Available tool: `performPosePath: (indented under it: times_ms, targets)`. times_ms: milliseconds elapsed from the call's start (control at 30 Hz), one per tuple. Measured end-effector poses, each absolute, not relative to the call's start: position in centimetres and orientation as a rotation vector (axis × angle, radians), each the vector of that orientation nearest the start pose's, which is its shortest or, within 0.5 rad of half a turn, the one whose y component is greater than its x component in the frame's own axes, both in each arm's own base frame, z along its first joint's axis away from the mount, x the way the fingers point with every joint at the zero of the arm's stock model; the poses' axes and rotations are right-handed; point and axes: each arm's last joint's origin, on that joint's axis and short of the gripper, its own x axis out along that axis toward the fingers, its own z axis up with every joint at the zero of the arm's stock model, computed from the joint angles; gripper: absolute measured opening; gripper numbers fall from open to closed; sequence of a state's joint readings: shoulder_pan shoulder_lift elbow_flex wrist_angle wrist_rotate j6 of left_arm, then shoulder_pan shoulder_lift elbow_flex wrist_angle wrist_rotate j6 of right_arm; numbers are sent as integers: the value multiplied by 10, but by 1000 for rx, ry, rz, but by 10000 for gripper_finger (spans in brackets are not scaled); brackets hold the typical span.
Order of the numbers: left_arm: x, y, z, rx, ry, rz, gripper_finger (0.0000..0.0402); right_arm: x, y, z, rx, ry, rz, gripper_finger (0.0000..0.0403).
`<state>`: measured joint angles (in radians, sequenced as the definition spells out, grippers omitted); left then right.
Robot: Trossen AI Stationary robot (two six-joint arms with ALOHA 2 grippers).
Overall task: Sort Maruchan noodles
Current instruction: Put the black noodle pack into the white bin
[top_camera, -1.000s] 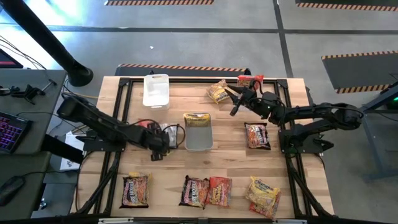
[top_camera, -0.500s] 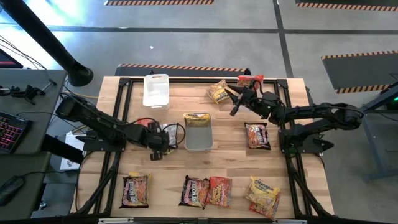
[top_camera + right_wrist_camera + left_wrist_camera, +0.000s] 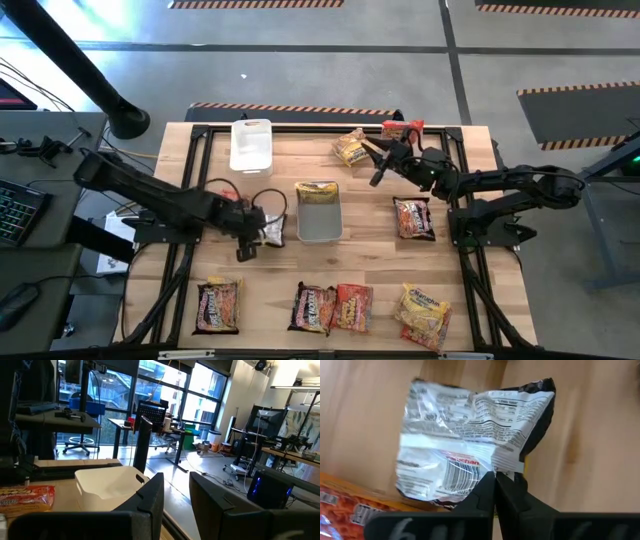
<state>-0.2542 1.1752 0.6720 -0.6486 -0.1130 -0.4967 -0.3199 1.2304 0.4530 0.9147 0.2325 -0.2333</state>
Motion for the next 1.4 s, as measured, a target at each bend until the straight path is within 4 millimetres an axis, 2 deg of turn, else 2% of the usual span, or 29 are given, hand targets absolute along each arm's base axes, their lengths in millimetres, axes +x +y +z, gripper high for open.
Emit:
performPosePath:
  times_ms: [233, 500, 700, 867, 1000, 1100, 1400]
  targets:
    - [180, -36, 221, -394, 984, 178, 0, 233, -78, 235, -230, -43, -540, 95]
    - [168, -25, 243, -506, 833, 144, 0, 248, -71, 244, -178, 33, -377, 170]
    - [160, -19, 256, -526, 737, 124, 0, 273, -61, 241, -149, 59, -224, 223]
    - [156, -17, 260, -508, 719, 102, 0, 299, -55, 245, -154, 67, -171, 238]
    - [160, -21, 253, -448, 759, 85, 7, 316, -52, 253, -180, 106, -146, 238]
    - [168, -25, 243, -399, 821, 90, 31, 321, -52, 257, -193, 150, -137, 238]
    - [203, -48, 205, -320, 984, 84, 154, 320, -54, 253, -216, 202, -181, 238]
